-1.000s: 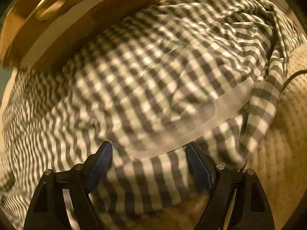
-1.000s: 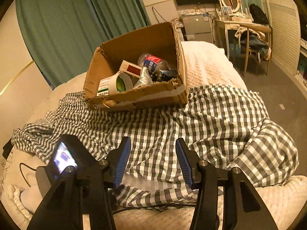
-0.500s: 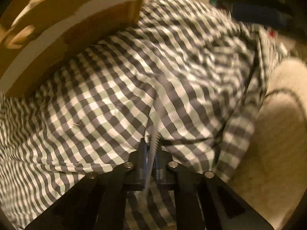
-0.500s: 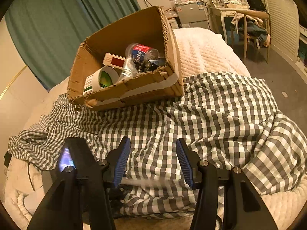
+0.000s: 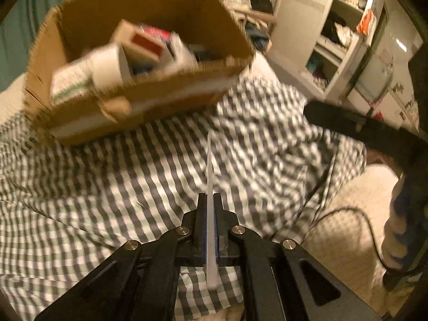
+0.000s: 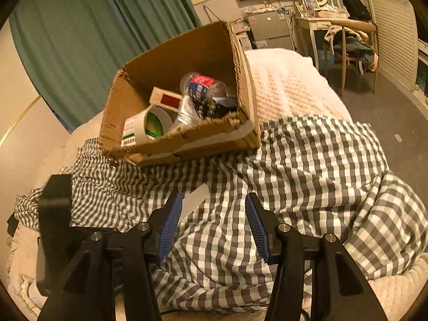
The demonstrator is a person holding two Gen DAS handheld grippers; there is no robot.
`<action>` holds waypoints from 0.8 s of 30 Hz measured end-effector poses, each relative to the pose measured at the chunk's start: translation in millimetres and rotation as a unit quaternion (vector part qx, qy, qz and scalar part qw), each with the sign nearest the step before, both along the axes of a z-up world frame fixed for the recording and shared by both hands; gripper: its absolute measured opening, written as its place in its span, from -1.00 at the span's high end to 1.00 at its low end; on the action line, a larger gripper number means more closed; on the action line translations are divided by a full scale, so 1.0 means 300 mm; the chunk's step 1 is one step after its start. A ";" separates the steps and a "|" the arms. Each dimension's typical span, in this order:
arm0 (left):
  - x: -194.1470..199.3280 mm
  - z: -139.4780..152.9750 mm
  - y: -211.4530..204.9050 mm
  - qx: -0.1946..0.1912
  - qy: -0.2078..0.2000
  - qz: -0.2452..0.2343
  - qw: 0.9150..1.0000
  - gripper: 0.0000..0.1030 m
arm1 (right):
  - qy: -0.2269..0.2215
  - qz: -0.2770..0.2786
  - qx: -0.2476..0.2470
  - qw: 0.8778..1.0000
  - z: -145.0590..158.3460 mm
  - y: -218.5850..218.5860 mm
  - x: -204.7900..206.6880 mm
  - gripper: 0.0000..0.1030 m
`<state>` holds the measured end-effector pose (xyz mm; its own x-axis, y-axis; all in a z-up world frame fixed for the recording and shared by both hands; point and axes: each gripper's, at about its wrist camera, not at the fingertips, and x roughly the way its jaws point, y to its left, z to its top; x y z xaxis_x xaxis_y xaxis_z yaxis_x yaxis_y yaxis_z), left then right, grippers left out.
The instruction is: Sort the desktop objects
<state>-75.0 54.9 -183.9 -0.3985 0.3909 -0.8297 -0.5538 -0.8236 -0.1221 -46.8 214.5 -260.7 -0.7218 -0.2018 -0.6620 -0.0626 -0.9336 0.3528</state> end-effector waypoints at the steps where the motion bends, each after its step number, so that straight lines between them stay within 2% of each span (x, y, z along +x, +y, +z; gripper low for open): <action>1: 0.003 0.029 -0.006 0.008 0.008 0.004 1.000 0.95 | 0.004 0.000 0.001 1.000 0.015 -0.001 0.002 0.05; 10: 0.014 0.251 -0.071 0.056 0.080 0.042 0.994 1.00 | 0.049 0.007 0.007 0.999 0.151 -0.030 0.023 0.05; 14: -0.002 0.265 -0.092 0.050 0.088 0.052 0.994 1.00 | 0.064 0.014 0.012 0.998 0.196 -0.050 0.025 0.05; 17: -0.031 0.173 -0.073 0.020 0.056 0.055 0.997 0.96 | 0.070 0.015 0.014 0.997 0.212 -0.058 0.022 0.05; 21: -0.054 -0.015 -0.020 -0.044 0.029 0.044 0.998 0.86 | 0.074 0.010 0.010 0.997 0.210 -0.054 0.012 0.05; 23: -0.050 -0.091 0.012 -0.062 0.000 0.019 0.998 0.58 | 0.074 0.010 0.009 0.997 0.209 -0.051 0.006 0.05; 24: -0.045 -0.125 0.034 -0.071 -0.012 0.003 0.997 0.53 | 0.075 0.010 0.010 0.997 0.209 -0.050 0.006 0.05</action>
<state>-88.4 65.2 -221.3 -0.3805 0.2665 -0.8855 -0.5467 -0.8372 -0.0171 -44.9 199.4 -197.9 -0.8084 -0.2049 -0.5519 0.0082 -0.9413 0.3375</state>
